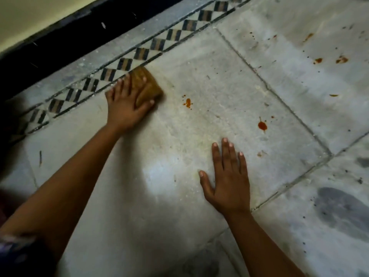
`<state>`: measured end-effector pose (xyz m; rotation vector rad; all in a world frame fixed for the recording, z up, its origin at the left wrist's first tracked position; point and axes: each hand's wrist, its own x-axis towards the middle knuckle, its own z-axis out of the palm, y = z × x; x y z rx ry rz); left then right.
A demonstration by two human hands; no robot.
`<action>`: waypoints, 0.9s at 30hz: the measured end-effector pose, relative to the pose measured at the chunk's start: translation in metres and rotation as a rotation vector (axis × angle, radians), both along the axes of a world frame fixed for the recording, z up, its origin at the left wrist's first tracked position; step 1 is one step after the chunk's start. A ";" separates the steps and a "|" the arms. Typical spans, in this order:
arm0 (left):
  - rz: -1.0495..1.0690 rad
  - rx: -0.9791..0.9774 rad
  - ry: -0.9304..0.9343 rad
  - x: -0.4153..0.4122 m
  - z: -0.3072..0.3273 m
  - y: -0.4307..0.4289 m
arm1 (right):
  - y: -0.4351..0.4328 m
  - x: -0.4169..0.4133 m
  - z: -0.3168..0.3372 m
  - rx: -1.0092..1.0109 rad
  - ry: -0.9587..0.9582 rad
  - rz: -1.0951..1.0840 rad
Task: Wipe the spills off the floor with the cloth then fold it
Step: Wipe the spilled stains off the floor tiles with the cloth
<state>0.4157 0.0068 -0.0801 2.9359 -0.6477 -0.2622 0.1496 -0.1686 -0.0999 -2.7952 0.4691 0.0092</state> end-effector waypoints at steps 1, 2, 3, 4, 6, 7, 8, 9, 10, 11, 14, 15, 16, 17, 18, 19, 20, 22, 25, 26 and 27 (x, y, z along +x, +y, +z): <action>0.039 0.008 0.005 0.016 -0.001 -0.013 | 0.000 -0.001 -0.001 -0.002 0.008 0.001; 0.053 0.018 0.002 0.028 0.000 -0.028 | 0.000 0.000 0.000 -0.005 0.015 0.001; 0.049 0.026 0.002 0.036 0.000 -0.044 | 0.000 0.000 0.000 -0.009 0.022 0.002; 0.027 0.027 0.009 0.037 0.000 -0.059 | 0.000 0.000 0.001 -0.007 0.030 0.000; -0.074 0.007 0.027 0.024 -0.001 -0.071 | -0.001 0.000 0.001 0.003 0.035 -0.004; -0.143 -0.003 0.031 0.009 0.000 -0.068 | -0.001 0.001 0.002 0.009 0.034 -0.003; -0.213 -0.016 0.032 -0.010 0.001 -0.059 | -0.001 0.001 0.002 0.014 0.034 -0.001; -0.272 -0.027 0.036 -0.027 0.001 -0.047 | 0.000 0.000 0.002 0.020 0.037 -0.002; -0.299 -0.037 0.039 -0.042 0.003 -0.034 | -0.001 0.000 0.003 0.021 0.040 -0.001; -0.275 -0.043 0.045 -0.048 0.003 -0.021 | 0.000 -0.001 0.003 0.022 0.042 -0.001; 0.015 -0.092 0.064 -0.028 0.005 -0.022 | -0.001 0.000 0.004 0.020 0.050 0.001; 0.094 -0.099 0.068 -0.017 0.005 -0.035 | -0.001 0.000 0.004 0.021 0.052 0.002; 0.139 -0.097 0.066 -0.007 0.004 -0.053 | -0.001 0.001 0.003 0.023 0.053 0.006; 0.143 -0.086 0.065 -0.002 0.004 -0.073 | -0.001 0.001 0.003 0.025 0.054 0.004; 0.105 -0.073 0.066 -0.003 0.003 -0.092 | 0.000 0.001 0.003 0.025 0.054 0.003; 0.026 -0.069 0.065 -0.010 0.002 -0.108 | -0.001 0.002 0.003 0.024 0.051 0.001; -0.078 -0.066 0.058 -0.023 0.001 -0.115 | -0.001 0.001 0.002 0.024 0.044 0.001; -0.295 -0.069 0.035 -0.058 0.000 -0.104 | -0.001 0.001 0.001 0.029 0.033 0.002; -0.363 -0.037 -0.021 -0.082 -0.004 -0.048 | -0.001 0.001 0.001 0.041 0.022 -0.003; -0.292 -0.030 -0.029 -0.075 -0.005 -0.035 | -0.001 0.001 0.002 0.041 0.022 -0.005; -0.195 -0.023 -0.035 -0.061 -0.004 -0.030 | -0.001 0.001 0.002 0.042 0.021 -0.007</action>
